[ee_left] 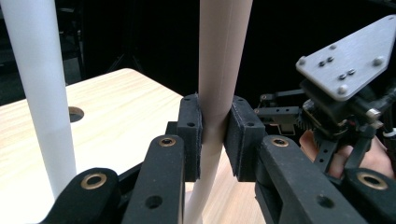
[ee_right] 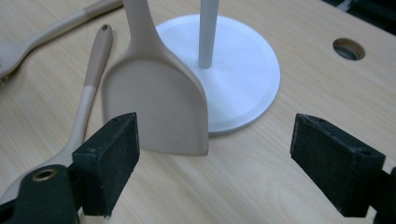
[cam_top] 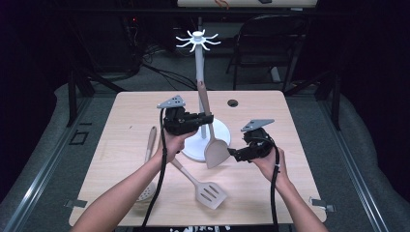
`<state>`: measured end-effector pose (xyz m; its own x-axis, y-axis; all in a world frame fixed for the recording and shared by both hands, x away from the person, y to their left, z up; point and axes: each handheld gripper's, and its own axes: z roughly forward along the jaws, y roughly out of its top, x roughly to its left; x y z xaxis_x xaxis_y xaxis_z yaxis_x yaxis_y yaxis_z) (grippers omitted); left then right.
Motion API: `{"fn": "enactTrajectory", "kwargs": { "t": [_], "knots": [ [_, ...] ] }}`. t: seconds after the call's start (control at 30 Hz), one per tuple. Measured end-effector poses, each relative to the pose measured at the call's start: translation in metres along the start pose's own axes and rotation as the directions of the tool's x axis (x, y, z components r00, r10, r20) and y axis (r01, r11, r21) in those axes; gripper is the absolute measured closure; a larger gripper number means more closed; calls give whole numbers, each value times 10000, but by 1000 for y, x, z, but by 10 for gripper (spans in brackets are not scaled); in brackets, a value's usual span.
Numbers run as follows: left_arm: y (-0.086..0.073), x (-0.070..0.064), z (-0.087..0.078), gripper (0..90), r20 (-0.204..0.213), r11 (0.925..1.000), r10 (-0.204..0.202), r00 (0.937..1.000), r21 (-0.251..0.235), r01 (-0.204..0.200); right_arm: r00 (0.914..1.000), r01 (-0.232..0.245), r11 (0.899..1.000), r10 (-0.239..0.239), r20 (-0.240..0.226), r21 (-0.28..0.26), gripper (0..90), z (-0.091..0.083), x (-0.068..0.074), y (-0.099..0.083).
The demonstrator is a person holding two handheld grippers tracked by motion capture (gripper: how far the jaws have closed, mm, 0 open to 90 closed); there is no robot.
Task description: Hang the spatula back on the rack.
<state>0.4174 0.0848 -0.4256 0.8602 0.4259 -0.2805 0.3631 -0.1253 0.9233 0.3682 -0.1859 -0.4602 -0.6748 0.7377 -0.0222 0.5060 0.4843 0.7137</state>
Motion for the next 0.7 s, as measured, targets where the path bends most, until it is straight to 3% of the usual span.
{"fn": "enactTrajectory", "kwargs": {
  "t": [0.3,0.37,0.53,0.7],
  "knots": [
    [10,0,-1,771,15,9992,391,9992,116,-391,10000,-21,9994,20,35,336,121,-3,-10,-20],
    [15,1,-2,771,43,9985,528,9986,172,-529,9997,-245,9991,242,87,354,117,-6,-15,-26],
    [25,2,-3,771,29,9981,607,9982,109,-607,9988,-455,9986,460,-188,258,124,-7,-20,-28],
    [32,2,-3,771,-46,9966,805,9967,159,-804,9992,-387,9990,389,-121,222,128,-7,-19,-27]
  ]
}}
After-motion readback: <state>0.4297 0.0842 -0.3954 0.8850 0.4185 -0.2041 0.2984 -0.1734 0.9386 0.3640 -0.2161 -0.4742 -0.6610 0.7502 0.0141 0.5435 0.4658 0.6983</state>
